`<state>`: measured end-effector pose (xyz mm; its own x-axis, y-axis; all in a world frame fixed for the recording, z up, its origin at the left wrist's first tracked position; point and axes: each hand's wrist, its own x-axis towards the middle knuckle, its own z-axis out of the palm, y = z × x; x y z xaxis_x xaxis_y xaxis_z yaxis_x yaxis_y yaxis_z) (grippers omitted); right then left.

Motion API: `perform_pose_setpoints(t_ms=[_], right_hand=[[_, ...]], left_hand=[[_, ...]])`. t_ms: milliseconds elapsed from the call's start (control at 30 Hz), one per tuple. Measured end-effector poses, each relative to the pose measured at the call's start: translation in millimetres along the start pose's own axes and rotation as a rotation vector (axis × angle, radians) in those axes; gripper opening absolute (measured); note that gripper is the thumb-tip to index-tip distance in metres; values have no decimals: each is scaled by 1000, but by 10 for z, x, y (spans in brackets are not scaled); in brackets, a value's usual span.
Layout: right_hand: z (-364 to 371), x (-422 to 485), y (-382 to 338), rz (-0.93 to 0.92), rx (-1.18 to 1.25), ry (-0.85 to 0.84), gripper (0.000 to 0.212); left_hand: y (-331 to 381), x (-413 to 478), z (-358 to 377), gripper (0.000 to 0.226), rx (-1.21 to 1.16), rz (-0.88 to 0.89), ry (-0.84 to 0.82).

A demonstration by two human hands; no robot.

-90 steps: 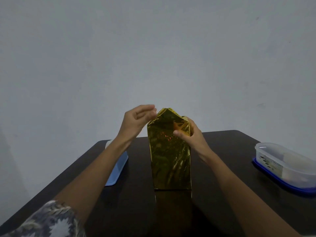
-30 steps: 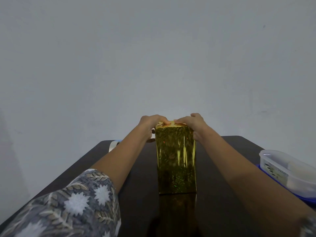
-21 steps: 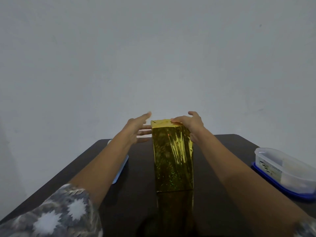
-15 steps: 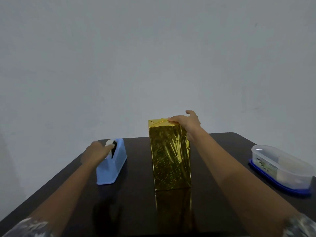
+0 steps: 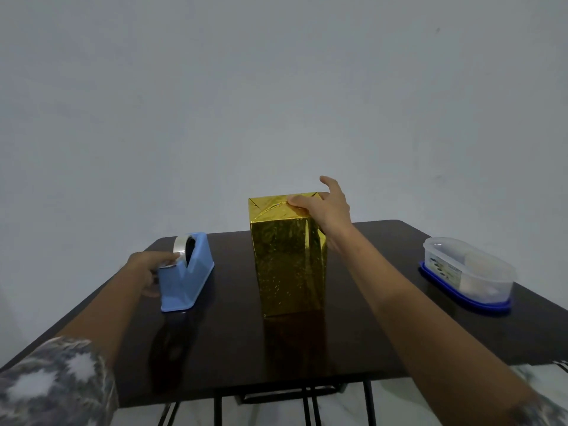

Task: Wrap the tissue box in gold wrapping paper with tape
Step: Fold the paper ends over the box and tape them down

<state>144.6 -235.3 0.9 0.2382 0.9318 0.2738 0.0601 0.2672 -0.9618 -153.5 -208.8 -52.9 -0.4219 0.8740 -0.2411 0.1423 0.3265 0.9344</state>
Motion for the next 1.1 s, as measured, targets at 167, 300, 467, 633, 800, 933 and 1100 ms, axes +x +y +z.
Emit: perform_pose_setpoints(t_ms=[167,300,467,633,800,933,1100], right_hand=[[-21,-46,-2,-6,13,1,84],[-6,-40,8,2,28,5,86],[10,-62,-13,8,44,8,85],[2,-62,-23,14,52,22,85],[33,-31,-7,10,43,41,86],[18,-3,-5,-1,29,38,86],[29,17,-4,-6,30,43,86]], left_hand=[[112,21,25,17,-47,-34,-34],[80,152,23,17,-144,-21,-32],[-49,399,-46,29,-271,-7,35],[-178,539,-20,48,-406,35,78],[-164,126,86,33,-498,53,108],[-87,-106,63,23,-400,9,0],[12,-208,-44,14,-194,-6,-128]])
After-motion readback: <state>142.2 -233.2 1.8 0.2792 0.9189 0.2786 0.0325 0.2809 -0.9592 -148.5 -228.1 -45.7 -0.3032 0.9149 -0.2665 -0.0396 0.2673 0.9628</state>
